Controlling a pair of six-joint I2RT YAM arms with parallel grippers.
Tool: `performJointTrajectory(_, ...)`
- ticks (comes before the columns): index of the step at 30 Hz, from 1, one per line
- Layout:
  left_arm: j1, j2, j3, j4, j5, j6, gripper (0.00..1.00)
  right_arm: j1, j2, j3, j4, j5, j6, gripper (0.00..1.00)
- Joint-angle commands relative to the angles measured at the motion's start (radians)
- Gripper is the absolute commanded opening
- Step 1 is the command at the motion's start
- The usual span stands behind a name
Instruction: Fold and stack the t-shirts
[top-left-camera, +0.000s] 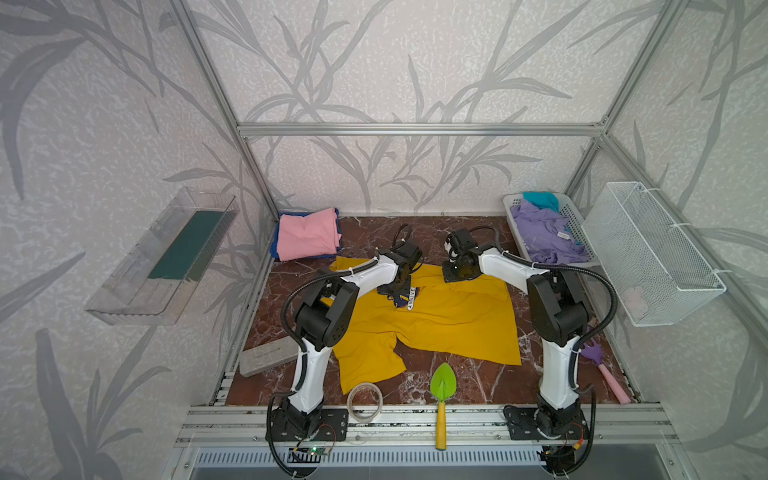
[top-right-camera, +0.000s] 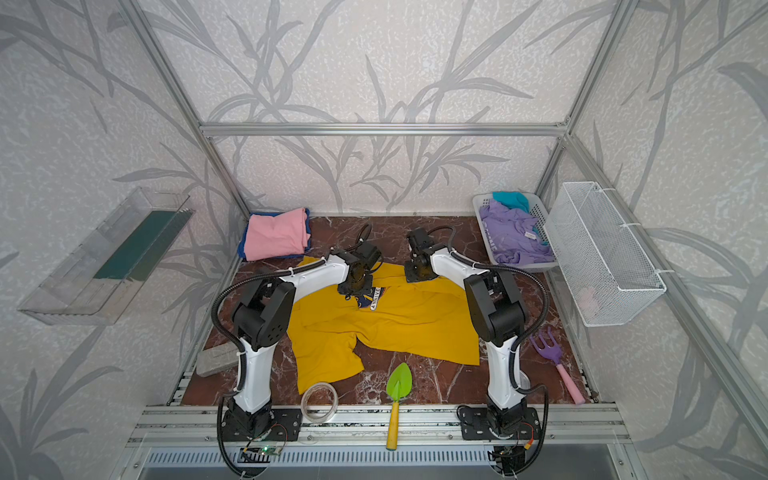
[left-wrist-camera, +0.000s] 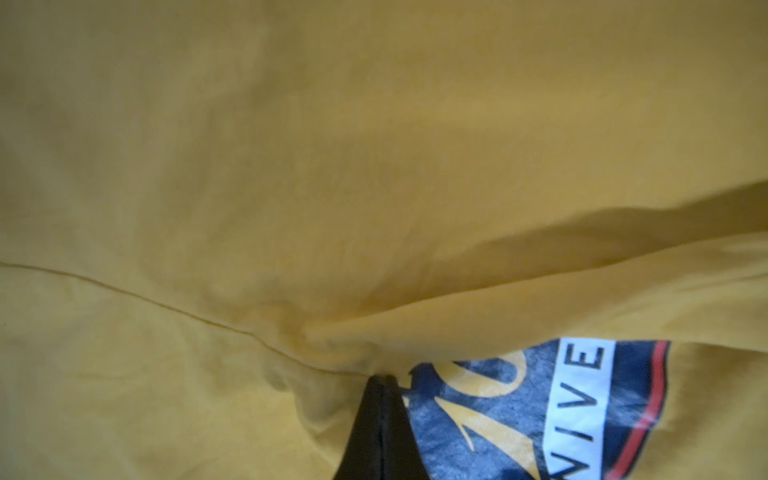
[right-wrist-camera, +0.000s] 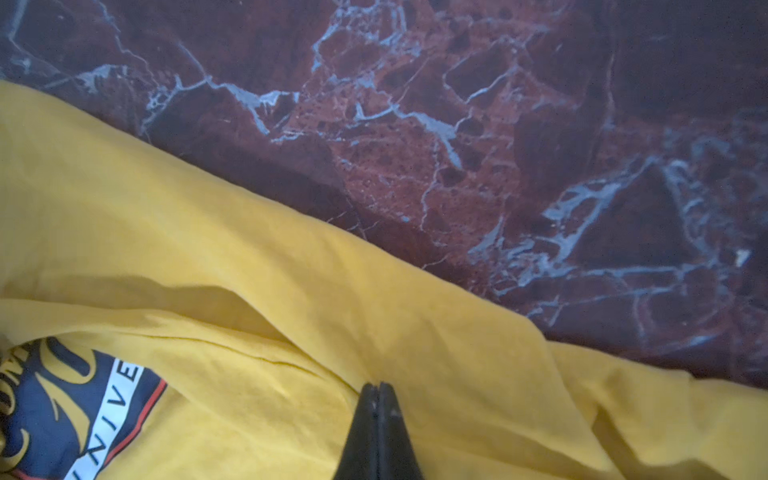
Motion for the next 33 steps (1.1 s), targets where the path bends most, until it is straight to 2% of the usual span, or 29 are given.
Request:
performJointTrajectory(1,0.004,-0.056,-0.017,-0.041,-0.045,-0.007,0.0,0.008,-0.087,-0.078,-0.024,0.011,0.016,0.0)
performJointTrajectory(11,0.031,-0.059,-0.027,-0.071,-0.121,-0.018,0.0,0.028,-0.251,-0.414,0.089,0.013,0.133,0.01)
performJointTrajectory(15,0.044,-0.083,-0.042,-0.074,-0.134,-0.026,0.0,0.03,-0.286,-0.437,0.102,0.019,0.141,0.07)
performJointTrajectory(16,0.044,-0.088,-0.047,-0.073,-0.135,-0.026,0.0,0.029,-0.296,-0.423,0.099,0.032,0.132,0.11)
performJointTrajectory(19,0.04,-0.11,-0.044,-0.077,-0.129,-0.027,0.0,0.028,-0.299,-0.332,0.043,0.063,0.1,0.15)
performJointTrajectory(22,0.019,-0.136,-0.041,-0.059,-0.113,-0.009,0.35,0.026,-0.285,-0.25,0.009,0.063,0.101,0.18)
performJointTrajectory(23,0.009,-0.144,-0.039,-0.044,-0.103,0.004,0.4,0.024,-0.276,-0.229,0.005,0.059,0.106,0.2)
performJointTrajectory(29,-0.037,-0.077,0.032,-0.012,-0.069,0.056,0.53,0.014,-0.187,-0.107,-0.056,0.061,0.139,0.45)
performJointTrajectory(33,-0.058,-0.022,0.074,-0.006,-0.053,0.071,0.6,0.014,-0.128,-0.054,-0.093,0.074,0.148,0.49)
